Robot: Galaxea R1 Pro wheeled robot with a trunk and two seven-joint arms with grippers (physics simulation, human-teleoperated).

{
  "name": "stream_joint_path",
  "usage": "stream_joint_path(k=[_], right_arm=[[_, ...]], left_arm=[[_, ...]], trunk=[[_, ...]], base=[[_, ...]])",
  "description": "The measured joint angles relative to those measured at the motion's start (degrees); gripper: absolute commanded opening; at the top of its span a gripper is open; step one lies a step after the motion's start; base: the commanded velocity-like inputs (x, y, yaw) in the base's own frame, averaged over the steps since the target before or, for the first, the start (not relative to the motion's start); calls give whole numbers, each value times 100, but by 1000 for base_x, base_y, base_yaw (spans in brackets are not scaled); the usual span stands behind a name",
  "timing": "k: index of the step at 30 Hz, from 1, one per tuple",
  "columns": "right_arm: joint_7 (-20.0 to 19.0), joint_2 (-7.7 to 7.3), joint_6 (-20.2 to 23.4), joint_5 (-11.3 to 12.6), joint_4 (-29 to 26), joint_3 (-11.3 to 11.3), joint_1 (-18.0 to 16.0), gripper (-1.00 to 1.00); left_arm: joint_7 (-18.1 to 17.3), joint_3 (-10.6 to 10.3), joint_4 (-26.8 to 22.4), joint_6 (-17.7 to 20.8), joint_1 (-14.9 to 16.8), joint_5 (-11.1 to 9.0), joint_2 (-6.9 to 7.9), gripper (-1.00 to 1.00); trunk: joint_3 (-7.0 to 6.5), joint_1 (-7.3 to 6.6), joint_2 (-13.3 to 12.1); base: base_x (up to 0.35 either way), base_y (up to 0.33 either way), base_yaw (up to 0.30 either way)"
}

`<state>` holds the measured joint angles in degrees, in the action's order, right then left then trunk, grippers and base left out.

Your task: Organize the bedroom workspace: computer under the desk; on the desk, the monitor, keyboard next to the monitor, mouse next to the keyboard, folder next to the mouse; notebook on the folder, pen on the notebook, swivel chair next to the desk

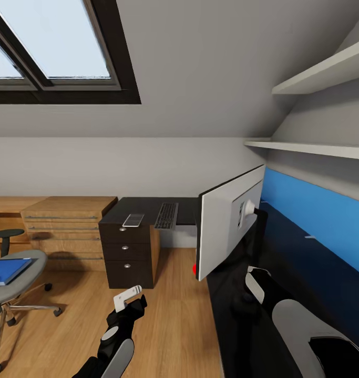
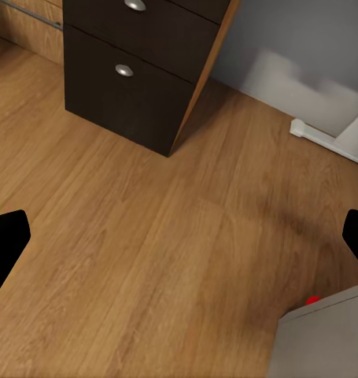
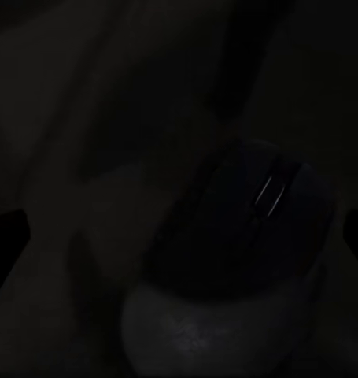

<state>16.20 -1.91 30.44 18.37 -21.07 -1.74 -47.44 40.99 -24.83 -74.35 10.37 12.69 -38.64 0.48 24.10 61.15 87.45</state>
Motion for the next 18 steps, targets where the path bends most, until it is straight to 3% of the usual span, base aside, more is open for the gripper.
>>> stream_joint_path(k=[18], right_arm=[[425,0,-7,2,17,-3,0,100]], left_arm=[[0,0,0,2,0,4,0,100]], trunk=[[0,0,0]], base=[[0,0,0]])
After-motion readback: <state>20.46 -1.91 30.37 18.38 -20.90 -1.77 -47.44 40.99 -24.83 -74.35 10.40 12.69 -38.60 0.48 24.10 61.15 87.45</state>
